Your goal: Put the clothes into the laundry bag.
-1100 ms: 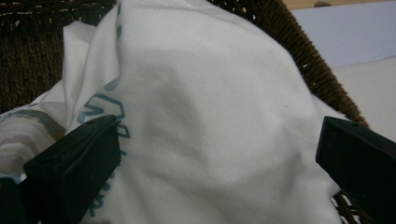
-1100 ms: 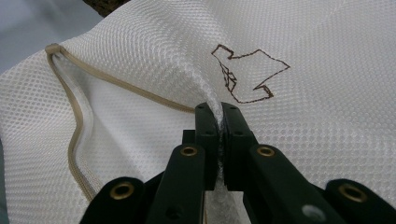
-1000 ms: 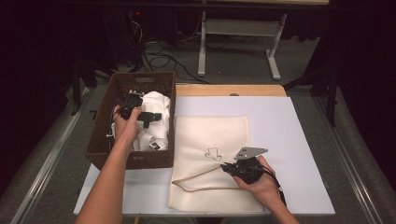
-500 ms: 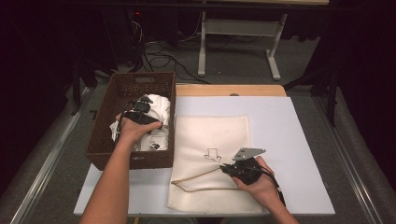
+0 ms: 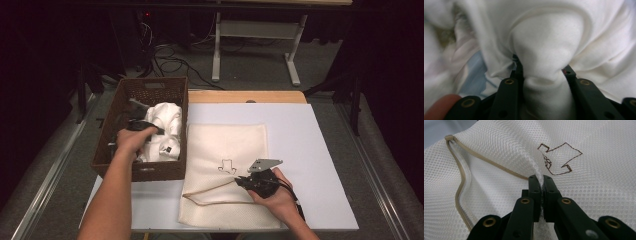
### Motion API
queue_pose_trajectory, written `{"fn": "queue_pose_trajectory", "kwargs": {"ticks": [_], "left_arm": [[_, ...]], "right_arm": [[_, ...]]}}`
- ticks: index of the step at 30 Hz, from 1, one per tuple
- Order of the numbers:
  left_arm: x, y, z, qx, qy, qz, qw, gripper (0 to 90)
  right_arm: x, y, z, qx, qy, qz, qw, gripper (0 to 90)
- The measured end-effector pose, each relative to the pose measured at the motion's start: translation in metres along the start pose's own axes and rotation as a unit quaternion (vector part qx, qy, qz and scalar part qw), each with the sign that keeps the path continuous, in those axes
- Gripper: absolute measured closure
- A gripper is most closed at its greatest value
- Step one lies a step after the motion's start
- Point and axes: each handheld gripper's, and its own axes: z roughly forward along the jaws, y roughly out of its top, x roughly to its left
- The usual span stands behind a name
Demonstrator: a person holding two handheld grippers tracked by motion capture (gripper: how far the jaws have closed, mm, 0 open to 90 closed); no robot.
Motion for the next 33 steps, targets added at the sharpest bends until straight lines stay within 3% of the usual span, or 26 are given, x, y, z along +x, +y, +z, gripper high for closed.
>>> {"fn": "queue_pose_trajectory", "kwargs": {"ticks": [1,3,4,6,9,12,14,16,17,19,21,25,29,32,33], "left_arm": [[0.010,-0.001,-0.010,-0.026,0.024,-0.026,0.9990,68.8],[0.008,0.002,-0.012,-0.017,0.075,-0.005,0.9970,65.2],[0.006,0.003,-0.009,-0.006,0.082,0.006,0.9966,59.9],[0.000,0.004,-0.002,0.019,0.077,0.023,0.9966,36.8],[-0.008,0.006,0.007,0.033,0.071,0.033,0.9964,11.6],[-0.019,0.006,0.018,0.058,0.099,0.064,0.9913,0.0],[-0.028,0.005,0.030,0.090,0.150,0.109,0.9785,0.0],[-0.036,0.002,0.041,0.113,0.196,0.156,0.9615,0.0],[-0.042,-0.001,0.049,0.130,0.227,0.188,0.9468,0.0],[-0.048,-0.006,0.058,0.141,0.257,0.218,0.9309,0.0],[-0.049,-0.005,0.059,0.145,0.260,0.220,0.9290,0.3],[-0.046,-0.009,0.056,0.129,0.237,0.242,0.9319,5.1],[-0.048,-0.009,0.052,0.124,0.233,0.246,0.9325,17.6],[-0.052,-0.007,0.048,0.125,0.243,0.244,0.9305,35.5],[-0.053,-0.007,0.047,0.123,0.252,0.249,0.9270,43.2]], "right_arm": [[0.000,0.000,0.000,0.000,0.000,0.002,1.0000,88.0],[-0.001,0.000,0.000,0.002,0.002,0.004,1.0000,88.0],[-0.001,0.000,0.000,0.003,0.002,0.003,1.0000,88.0],[-0.001,0.000,0.001,0.003,0.000,0.001,1.0000,88.0],[-0.001,0.000,0.002,0.002,0.000,-0.001,1.0000,88.0],[-0.001,0.000,0.001,0.000,0.000,0.000,1.0000,88.0],[-0.001,0.000,0.002,0.001,0.000,0.000,1.0000,88.0],[-0.001,0.000,0.002,0.002,0.000,0.000,1.0000,88.0],[-0.001,0.000,0.002,0.001,0.001,-0.001,1.0000,88.0],[-0.001,0.000,0.002,0.001,-0.001,-0.002,1.0000,88.0],[-0.001,-0.001,0.002,0.002,0.000,-0.001,1.0000,88.0],[0.000,-0.001,0.002,0.004,0.000,-0.001,1.0000,87.9],[0.000,-0.001,0.002,0.005,0.000,0.000,1.0000,87.9],[0.001,-0.001,0.002,0.004,0.000,-0.002,1.0000,87.9],[0.000,-0.001,0.002,0.002,0.001,-0.004,1.0000,87.9]]}}
